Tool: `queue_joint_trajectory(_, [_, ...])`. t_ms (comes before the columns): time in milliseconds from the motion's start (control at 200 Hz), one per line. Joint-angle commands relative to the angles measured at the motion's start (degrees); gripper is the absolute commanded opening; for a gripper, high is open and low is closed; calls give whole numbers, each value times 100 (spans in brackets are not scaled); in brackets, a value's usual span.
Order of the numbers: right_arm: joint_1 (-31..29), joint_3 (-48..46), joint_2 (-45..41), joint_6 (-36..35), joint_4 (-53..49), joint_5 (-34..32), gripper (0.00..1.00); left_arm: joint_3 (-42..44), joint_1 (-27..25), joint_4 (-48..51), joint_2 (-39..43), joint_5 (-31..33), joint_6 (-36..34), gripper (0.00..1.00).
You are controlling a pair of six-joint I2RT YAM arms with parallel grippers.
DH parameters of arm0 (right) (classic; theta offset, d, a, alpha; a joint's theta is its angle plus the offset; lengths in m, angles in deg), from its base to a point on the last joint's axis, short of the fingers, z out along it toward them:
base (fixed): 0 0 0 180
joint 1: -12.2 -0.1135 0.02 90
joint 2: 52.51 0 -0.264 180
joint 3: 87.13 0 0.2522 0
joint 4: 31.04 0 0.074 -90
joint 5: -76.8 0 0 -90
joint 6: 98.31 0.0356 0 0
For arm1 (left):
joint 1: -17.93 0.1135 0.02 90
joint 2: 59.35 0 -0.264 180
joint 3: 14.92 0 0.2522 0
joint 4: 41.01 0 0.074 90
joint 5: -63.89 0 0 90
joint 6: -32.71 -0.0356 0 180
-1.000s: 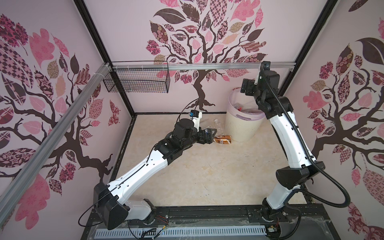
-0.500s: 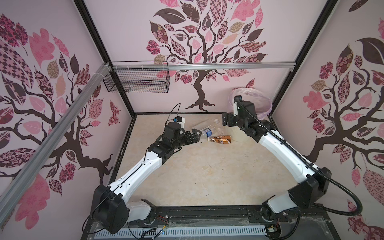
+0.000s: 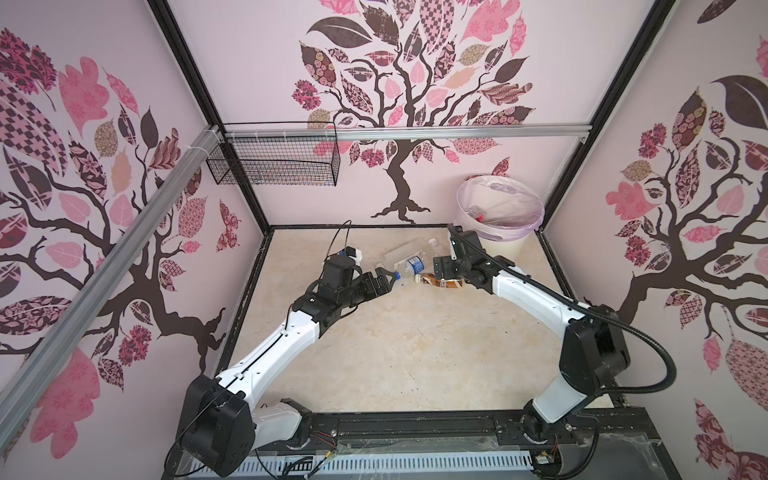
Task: Throw the plastic bottles in the bin
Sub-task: 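Lower the right gripper toward the brown Nescafe bottle while the left waits, then push the Nescafe bottle toward the left gripper with the right gripper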
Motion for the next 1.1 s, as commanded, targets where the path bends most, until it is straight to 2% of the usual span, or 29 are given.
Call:
queue_joint_trajectory(0, [-33,279,463,-142,45,-61,100,166,26,-128,73,-69,38,98])
queue_joint_trajectory(240, [-25,656,1193,-334,41,-175,100,182,70,-241,-125,-166,93,98])
queue_joint_trajectory(640, [154,1161,2022,-428,-129,69,99,187,123,-352,-447,-378,209,98])
queue_joint_trajectory(850, [156,997,2036,-263,-248,444,100,236,148,-377,-437,-411,241,98])
queue_joint_trajectory(1095, [20,491,1588,158,-318,878,100,300,140,-374,-396,-444,266,98])
